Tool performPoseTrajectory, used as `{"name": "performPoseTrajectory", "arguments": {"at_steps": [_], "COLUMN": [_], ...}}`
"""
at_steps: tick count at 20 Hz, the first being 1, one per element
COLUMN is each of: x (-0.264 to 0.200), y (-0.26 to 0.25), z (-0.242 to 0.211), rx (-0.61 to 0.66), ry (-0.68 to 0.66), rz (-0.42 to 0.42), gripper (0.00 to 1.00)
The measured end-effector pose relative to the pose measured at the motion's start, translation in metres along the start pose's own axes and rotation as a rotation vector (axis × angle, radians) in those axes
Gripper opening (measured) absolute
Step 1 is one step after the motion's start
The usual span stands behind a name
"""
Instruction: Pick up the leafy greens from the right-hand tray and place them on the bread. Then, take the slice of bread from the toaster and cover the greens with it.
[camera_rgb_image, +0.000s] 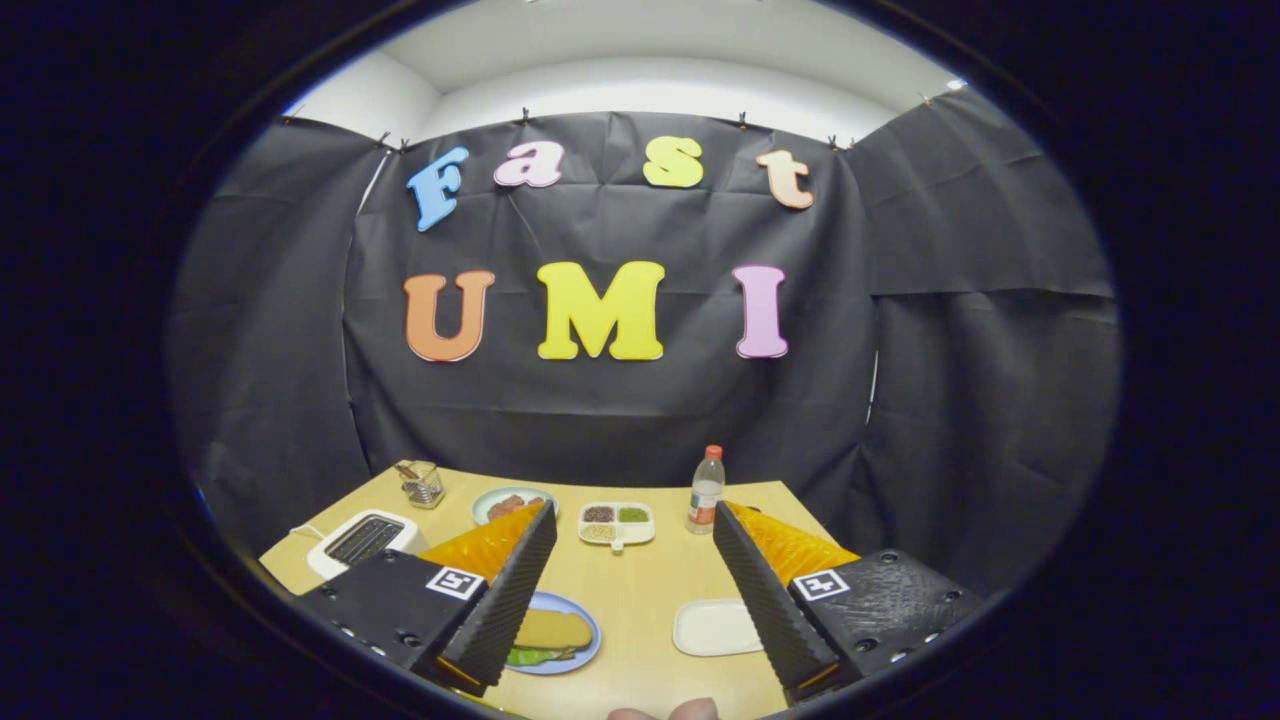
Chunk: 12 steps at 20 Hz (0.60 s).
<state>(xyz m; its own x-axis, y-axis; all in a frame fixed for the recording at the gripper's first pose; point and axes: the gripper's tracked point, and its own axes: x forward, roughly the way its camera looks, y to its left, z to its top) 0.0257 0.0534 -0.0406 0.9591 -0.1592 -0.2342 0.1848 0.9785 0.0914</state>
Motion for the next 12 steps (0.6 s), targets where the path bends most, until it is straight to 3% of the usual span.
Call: {"name": "performPoseTrajectory", "arguments": {"at_steps": [12], "x": [-0.001], "y": [0.017], "z": [-0.003], "rx": [0.037], "ry": [0.001], "rz": [0.007], "gripper": [0.96]}}
